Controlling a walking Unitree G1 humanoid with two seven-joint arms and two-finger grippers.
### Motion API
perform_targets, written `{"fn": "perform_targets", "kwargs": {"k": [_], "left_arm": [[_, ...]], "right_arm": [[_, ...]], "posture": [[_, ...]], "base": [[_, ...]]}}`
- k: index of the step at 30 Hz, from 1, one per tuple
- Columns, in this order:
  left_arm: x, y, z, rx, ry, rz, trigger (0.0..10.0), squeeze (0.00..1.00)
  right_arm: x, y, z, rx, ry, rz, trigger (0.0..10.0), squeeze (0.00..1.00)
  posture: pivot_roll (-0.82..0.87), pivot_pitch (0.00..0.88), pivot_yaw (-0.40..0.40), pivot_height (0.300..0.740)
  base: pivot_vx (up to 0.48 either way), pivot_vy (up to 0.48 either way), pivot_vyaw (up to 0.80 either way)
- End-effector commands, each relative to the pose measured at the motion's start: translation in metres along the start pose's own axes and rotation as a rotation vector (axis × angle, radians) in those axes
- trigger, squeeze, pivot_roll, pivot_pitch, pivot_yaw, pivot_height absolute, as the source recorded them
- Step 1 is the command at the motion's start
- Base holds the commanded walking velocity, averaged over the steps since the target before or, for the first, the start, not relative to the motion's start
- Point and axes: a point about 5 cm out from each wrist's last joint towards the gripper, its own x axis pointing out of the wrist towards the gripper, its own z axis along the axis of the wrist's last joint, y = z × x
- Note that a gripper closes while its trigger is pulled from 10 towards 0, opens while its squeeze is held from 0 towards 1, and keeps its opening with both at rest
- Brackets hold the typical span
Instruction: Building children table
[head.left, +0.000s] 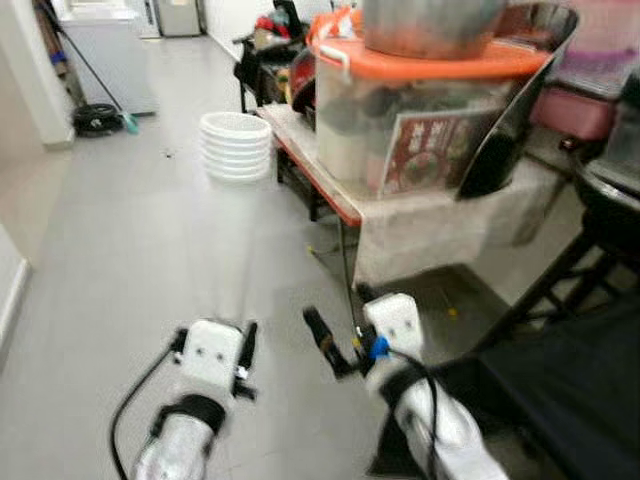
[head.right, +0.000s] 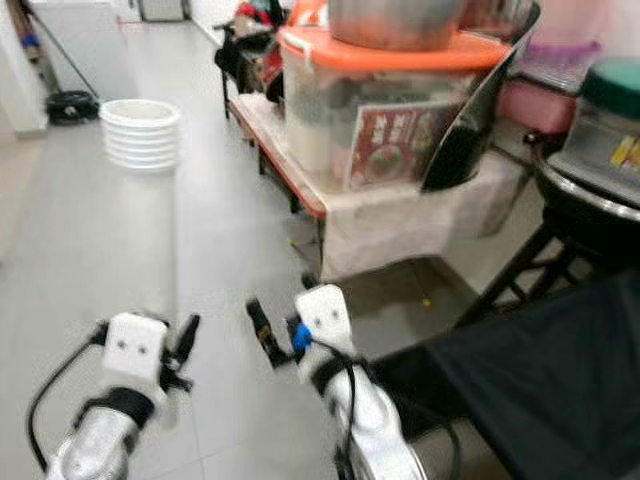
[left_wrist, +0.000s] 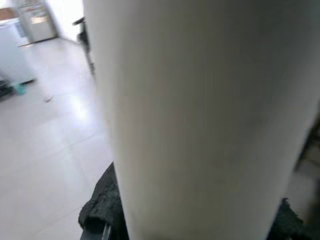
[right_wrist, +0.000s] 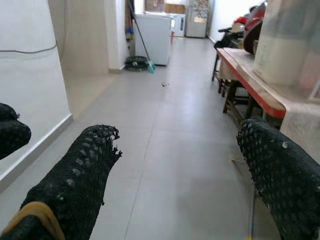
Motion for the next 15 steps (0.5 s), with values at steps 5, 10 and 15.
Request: {"fn": "perform_targets", "kwargs": {"k": [5,10,15], "left_arm": [[-0.0001,0.0028,-0.0043,0.017,0.015,0.014,10.0,0.0],[-0.0001,-0.0013,-0.0071,0.017,0.021,-0.002,10.0,0.0],[0.0,-0.0023,-0.0085,0.013,0.024,-0.003,10.0,0.0]], "right_arm": [[-0.0017,0.0014,-0.0018,0.002,0.005,-0.01,10.0,0.0],[-0.0017,0.0037,-0.0037,-0.012,0.009,0.005,10.0,0.0],[-0.0022,0.004,-0.0051,-0.004,0.016,0.006,10.0,0.0]], "posture": [[0.1,0.0,-0.083,0.74],[0.1,0.0,-0.081,0.74],[0.1,0.0,-0.081,0.74]], "base": [[-0.299,0.0,0.4],[-0.305,0.0,0.8],[-0.314,0.0,0.8]]}}
